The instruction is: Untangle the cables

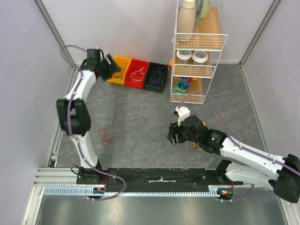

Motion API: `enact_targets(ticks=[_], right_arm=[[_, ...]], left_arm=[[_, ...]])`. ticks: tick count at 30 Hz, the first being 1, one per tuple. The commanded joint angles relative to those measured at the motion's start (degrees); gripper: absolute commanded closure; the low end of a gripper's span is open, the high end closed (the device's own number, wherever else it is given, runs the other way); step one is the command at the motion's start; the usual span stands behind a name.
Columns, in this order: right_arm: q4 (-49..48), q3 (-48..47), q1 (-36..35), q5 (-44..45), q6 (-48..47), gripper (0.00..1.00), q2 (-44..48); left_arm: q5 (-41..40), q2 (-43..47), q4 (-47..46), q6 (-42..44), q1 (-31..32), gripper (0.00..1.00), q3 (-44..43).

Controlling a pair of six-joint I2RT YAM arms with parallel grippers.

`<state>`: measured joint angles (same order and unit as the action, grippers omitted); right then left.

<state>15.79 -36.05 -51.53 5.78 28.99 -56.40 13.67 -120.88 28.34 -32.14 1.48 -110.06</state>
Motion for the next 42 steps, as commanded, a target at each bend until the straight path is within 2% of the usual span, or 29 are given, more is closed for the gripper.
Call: enact_targets(ticks=[1, 3, 4, 6, 9, 11, 14, 17, 20, 25, 27, 32, 36, 38, 40, 42], right_arm=[[0.4, -2.0, 0.2, -2.5, -0.2, 0.28, -2.0], [-1.2, -1.9, -0.4, -4.8, 0.5, 0.28, -2.7], [-1.8, -1.9, -1.0, -5.3, 0.8, 0.28, -3.0], [-3.0, -2.3, -3.2, -5.0, 1.4, 0.28, -3.5], [-3.7, -3.2, -7.6, -3.9, 2.3, 0.28, -5.6], [-4.0, -3.8, -9.4, -3.4, 2.8, 0.28, -7.4], [-4.3, -4.9, -11.7, -2.4, 3.8, 0.29, -9.4], [-4.5, -5.7, -13.9, -0.8, 5.2, 0.29, -10.5], [-5.2, -5.6, -16.0, 0.6, 6.9, 0.29, -10.4], [-4.5, -5.3, -17.2, 2.0, 7.9, 0.29, -9.7], [-3.8, -5.3, -17.3, 3.0, 7.8, 0.29, -9.3], [-1.1, -5.7, -17.3, 9.8, 7.5, 0.28, -8.8], [-0.1, -5.3, -17.1, 14.1, 7.6, 0.26, -7.0], [0.1, -5.1, -17.1, 16.3, 7.7, 0.25, -6.3], [0.3, -4.7, -16.5, 17.0, 7.9, 0.25, -6.1], [-0.3, -4.3, -15.4, 16.4, 8.0, 0.24, -6.3]], left_arm=[[-7.1, 25.5, -3.9, -5.9, 0.0, 0.22, 29.2], [-11.7, 37.1, -5.8, -10.7, -0.1, 0.23, 44.0], [-13.4, 41.9, -5.1, -13.9, 0.0, 0.28, 50.7], [-18.1, 51.3, 1.6, -16.9, -0.2, 0.31, 59.1], [-23.8, 57.4, 12.6, -17.3, -0.2, 0.27, 64.4], [-25.4, 60.9, 15.4, -16.4, -0.2, 0.25, 67.1], [-27.6, 65.1, 15.4, -15.9, -0.2, 0.25, 70.2], [-24.2, 64.7, 10.9, -14.6, -0.2, 0.30, 73.9], [-18.9, 59.9, 8.4, -16.2, -0.2, 0.39, 75.3], [-15.9, 55.7, 5.2, -21.1, 0.5, 0.76, 78.4], [-15.1, 58.5, 4.5, -24.8, 4.6, 0.80, 80.5], [-13.9, 64.7, 0.5, -38.5, 21.5, 0.79, 83.0], [-12.2, 62.2, -4.1, -41.4, 29.7, 0.79, 81.0], [-10.2, 59.5, -5.4, -39.8, 32.1, 0.70, 78.4], [-9.5, 58.9, -5.5, -36.9, 33.2, 0.42, 76.0], [-10.8, 61.0, -5.8, -34.4, 33.5, 0.24, 75.3]])
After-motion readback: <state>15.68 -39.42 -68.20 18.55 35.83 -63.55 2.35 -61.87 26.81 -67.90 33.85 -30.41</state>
